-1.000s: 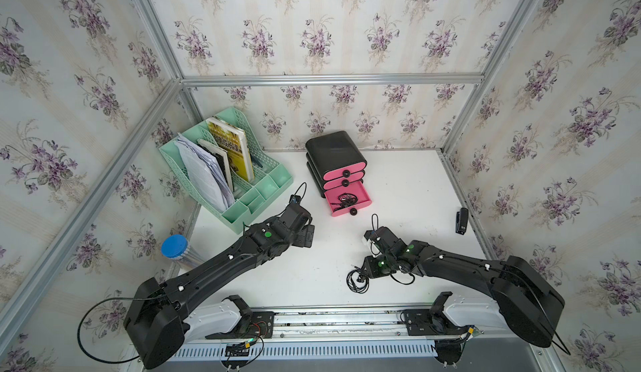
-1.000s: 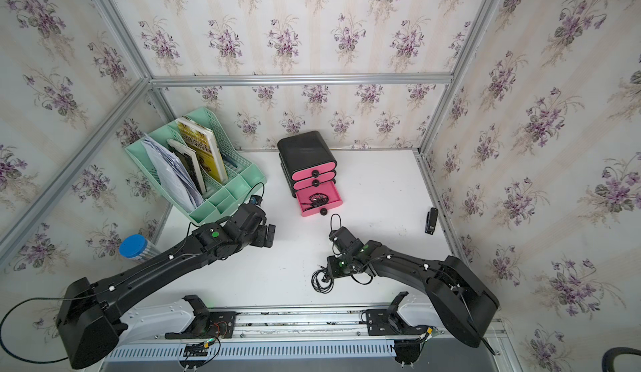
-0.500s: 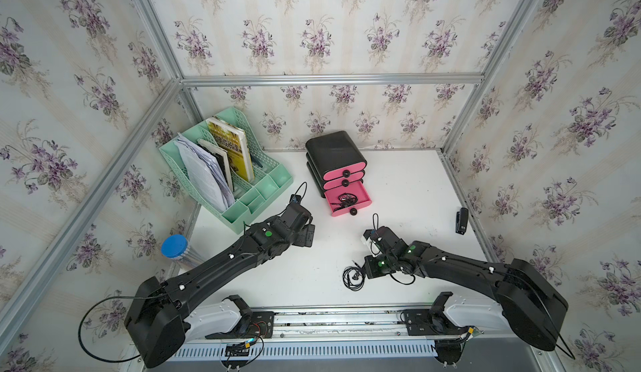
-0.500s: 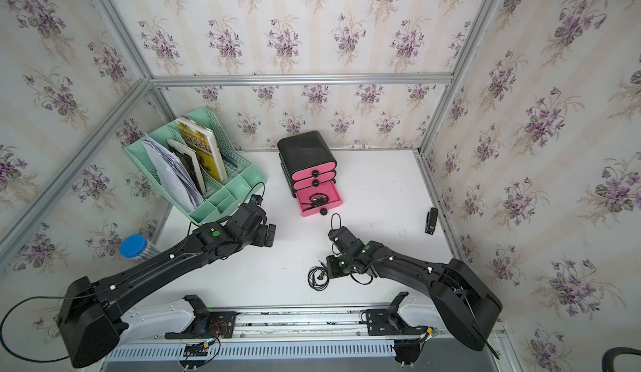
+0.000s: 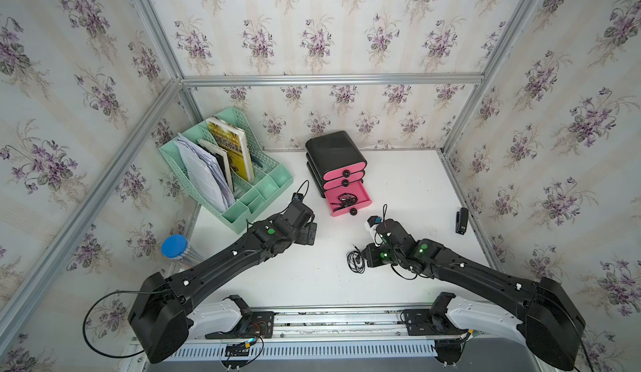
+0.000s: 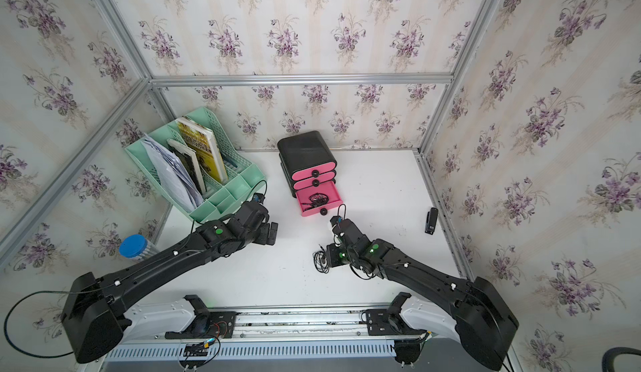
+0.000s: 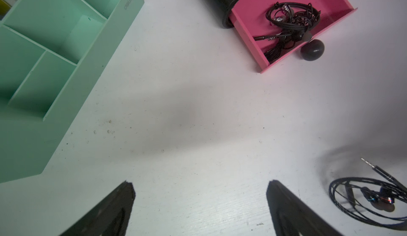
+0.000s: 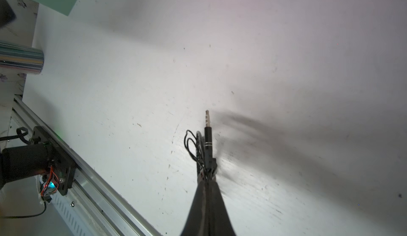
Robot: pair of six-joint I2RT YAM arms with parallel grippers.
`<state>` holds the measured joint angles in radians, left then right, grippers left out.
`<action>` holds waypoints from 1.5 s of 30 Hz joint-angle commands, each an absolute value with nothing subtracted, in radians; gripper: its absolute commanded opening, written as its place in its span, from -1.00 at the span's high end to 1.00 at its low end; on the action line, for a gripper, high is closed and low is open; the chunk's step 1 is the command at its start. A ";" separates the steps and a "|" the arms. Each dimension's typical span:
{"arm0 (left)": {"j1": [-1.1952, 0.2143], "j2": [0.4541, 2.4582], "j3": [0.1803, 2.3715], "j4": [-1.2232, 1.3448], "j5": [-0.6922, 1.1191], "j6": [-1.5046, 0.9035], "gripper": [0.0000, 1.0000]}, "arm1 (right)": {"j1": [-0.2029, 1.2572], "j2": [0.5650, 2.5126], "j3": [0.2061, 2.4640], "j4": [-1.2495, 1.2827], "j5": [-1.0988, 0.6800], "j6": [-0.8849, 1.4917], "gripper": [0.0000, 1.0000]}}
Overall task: Place the wired earphones into the drawer by color
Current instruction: Place the wired earphones in the drawer.
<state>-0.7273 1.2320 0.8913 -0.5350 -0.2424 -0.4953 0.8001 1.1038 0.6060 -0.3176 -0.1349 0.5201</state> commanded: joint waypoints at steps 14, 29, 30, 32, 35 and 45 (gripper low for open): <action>-0.726 1.238 0.895 -0.499 -0.234 -0.492 -0.98 | 0.652 1.231 0.842 -0.260 -0.017 0.450 1.00; -0.726 1.178 0.862 -0.526 -0.249 -0.495 -0.98 | 0.462 1.529 1.051 -0.084 0.017 0.357 1.00; -0.727 1.173 0.858 -0.527 -0.250 -0.495 -0.98 | 0.458 1.553 1.067 -0.077 0.020 0.354 1.00; -0.726 1.163 0.851 -0.531 -0.252 -0.497 -0.98 | 0.451 1.592 1.093 -0.062 0.023 0.351 1.00; -0.725 1.151 0.845 -0.536 -0.255 -0.500 -0.98 | 0.447 1.641 1.120 -0.045 0.028 0.353 1.00; -0.726 1.136 0.838 -0.546 -0.260 -0.502 -0.98 | 0.447 1.733 1.134 0.002 0.048 0.381 1.00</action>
<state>-0.7261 1.1397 0.8379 -0.5354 -0.2420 -0.4973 0.4465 1.7210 1.1336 -0.0368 0.0368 0.3664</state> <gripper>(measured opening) 0.988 0.062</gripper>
